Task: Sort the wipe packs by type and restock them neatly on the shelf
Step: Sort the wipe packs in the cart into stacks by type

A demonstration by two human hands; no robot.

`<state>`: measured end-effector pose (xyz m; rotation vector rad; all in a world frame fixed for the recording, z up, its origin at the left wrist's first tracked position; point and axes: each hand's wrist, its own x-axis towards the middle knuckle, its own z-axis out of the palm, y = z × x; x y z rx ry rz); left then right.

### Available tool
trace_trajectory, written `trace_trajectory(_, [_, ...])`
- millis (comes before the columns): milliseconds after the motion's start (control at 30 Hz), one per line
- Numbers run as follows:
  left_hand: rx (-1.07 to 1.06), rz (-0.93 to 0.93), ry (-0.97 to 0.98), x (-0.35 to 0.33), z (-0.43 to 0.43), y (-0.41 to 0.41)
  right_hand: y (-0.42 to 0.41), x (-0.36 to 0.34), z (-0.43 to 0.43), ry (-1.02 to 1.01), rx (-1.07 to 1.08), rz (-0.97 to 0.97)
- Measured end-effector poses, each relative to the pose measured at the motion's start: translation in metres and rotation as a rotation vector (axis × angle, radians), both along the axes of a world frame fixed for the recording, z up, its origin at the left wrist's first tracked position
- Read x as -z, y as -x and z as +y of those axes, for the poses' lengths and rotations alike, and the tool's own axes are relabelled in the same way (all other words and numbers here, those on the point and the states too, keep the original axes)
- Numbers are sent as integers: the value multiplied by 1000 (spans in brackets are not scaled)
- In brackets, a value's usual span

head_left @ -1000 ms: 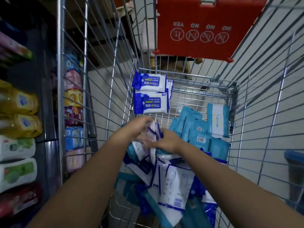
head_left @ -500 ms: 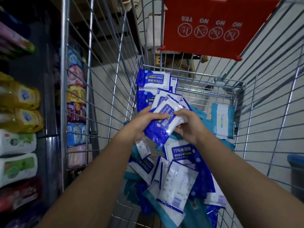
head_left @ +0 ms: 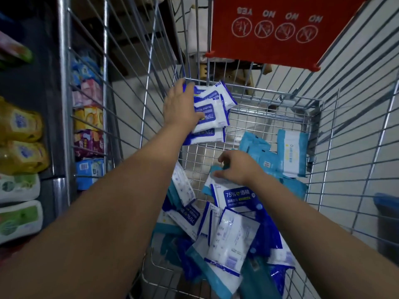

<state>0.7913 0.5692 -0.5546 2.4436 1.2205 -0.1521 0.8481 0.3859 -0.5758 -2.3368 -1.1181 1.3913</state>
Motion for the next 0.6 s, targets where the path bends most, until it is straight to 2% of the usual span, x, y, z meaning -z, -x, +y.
trace_trajectory(133, [219, -27, -98, 5, -20, 12, -1, 0, -13, 24, -145, -51])
trace_trajectory(200, [307, 28, -90, 4, -33, 24, 1, -2, -14, 35, -192, -49])
trace_trajectory(233, [383, 123, -33, 1, -38, 29, 3, -2, -13, 38, -207, -59])
trace_trajectory(333, [622, 587, 280, 1, -51, 38, 6, -6, -9, 66, -258, -113])
trace_trajectory(400, [589, 854, 480, 1, -55, 42, 7, -10, -6, 92, -279, -108])
trace_trajectory(433, [602, 952, 521, 1, -55, 44, 7, -13, -6, 97, -283, -101])
trace_trajectory(500, [688, 1062, 505, -4, -57, 45, 6, -18, -6, 106, -315, -114])
trace_trajectory(600, [813, 1124, 388, -7, -61, 44, 2, -24, -10, 134, -383, -202])
